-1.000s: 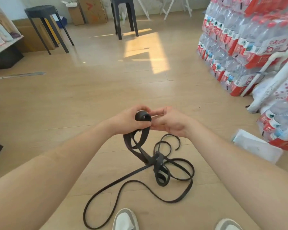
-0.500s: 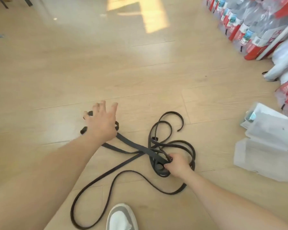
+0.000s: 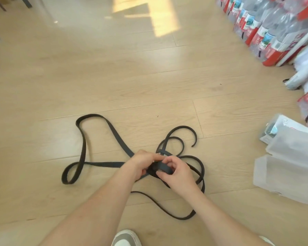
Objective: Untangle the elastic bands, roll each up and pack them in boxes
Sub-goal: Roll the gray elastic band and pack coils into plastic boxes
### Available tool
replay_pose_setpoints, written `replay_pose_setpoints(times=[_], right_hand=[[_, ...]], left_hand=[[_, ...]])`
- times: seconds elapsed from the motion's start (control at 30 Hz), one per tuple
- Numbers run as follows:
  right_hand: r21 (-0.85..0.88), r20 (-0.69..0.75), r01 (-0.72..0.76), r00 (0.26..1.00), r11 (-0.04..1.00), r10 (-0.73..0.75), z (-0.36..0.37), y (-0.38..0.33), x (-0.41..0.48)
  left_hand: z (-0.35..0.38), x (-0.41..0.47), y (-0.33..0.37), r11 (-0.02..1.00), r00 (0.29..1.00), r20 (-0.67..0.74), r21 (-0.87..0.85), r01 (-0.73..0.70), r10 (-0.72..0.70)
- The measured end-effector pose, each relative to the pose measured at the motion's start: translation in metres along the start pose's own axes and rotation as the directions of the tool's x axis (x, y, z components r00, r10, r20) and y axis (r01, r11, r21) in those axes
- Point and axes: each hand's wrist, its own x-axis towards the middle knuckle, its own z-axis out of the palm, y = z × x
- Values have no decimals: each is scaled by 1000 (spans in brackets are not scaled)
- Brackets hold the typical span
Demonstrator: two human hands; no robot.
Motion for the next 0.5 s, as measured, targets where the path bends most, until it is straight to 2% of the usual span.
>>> replay_pose_setpoints(times=[0.1,0.13,0.2,0.23,0.3,0.37,0.43,0.5], right_hand=[[111,86,-14,996,994,4,-10,-24,0],[130,112,-19,994,991,4,-14,-35,0],[64,111,-13,994,998,6,-27,-59,-1],[24,67,-3,998,1000,2,-35,-72,-3],[0,-113,54,992,999,-54,-54,-104,-14],[10,-267,225,940,974,-214,-76,-141,-32],[-15,-227,397,893,918,-390,-95,-185,-57],[-30,-58,486,872,874,-487,-106,-228,-85]], left_hand=[[-16,-17,25,967,970,-58,-77,-242,238],[-22,-28,37,936,938,-101,-86,-341,332],[-34,-60,68,853,855,-140,-98,-513,499],[-41,-81,84,805,804,-129,-56,-591,581],[-56,-129,116,690,689,-56,122,-714,723],[-68,-182,142,549,583,20,311,-776,812],[-78,-241,160,412,459,45,369,-833,887],[-85,-299,170,298,326,52,294,-908,944]])
